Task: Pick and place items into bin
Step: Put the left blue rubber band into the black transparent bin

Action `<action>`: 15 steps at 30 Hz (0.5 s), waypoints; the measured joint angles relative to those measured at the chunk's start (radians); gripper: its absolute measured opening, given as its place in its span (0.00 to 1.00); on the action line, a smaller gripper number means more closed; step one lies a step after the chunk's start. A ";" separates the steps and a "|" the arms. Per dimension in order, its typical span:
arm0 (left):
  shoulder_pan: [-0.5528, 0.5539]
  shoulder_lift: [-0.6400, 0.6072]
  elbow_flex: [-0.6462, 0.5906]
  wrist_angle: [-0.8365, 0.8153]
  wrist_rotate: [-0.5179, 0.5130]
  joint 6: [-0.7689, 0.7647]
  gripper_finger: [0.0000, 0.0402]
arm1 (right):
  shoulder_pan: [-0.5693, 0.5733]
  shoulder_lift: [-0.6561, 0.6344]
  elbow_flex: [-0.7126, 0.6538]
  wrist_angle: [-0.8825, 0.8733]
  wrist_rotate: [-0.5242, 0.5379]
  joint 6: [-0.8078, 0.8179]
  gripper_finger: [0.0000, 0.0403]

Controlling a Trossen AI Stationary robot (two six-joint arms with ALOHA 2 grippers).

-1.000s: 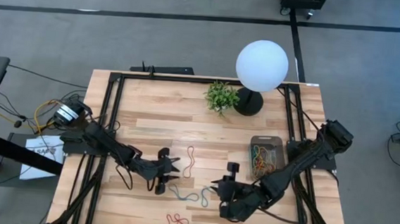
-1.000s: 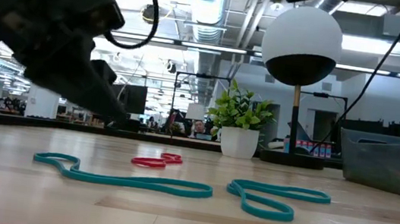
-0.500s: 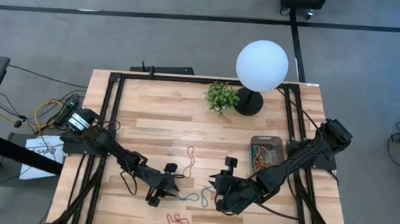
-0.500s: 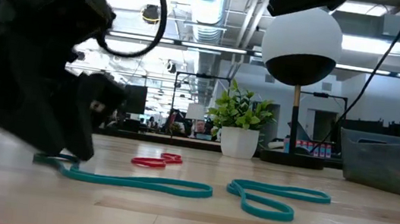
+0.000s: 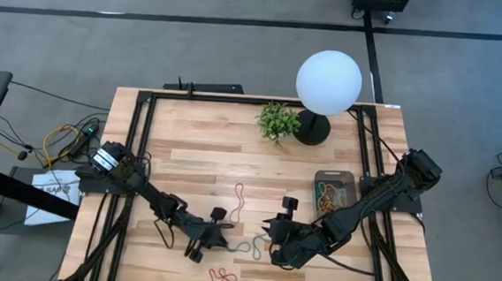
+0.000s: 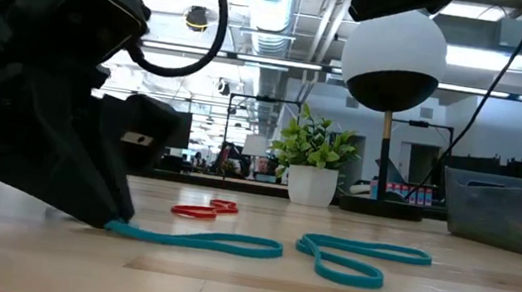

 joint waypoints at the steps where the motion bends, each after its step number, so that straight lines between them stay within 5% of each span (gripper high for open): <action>1: -0.003 -0.002 0.000 0.000 -0.005 0.003 0.03 | -0.002 0.000 0.000 0.000 0.000 0.000 0.17; 10: -0.009 -0.151 -0.005 -0.118 -0.150 0.037 0.00 | -0.031 0.028 -0.001 0.014 -0.001 -0.007 0.17; 15: -0.010 -0.294 -0.003 -0.275 -0.334 0.052 0.00 | -0.086 0.093 -0.003 0.089 -0.069 -0.168 0.17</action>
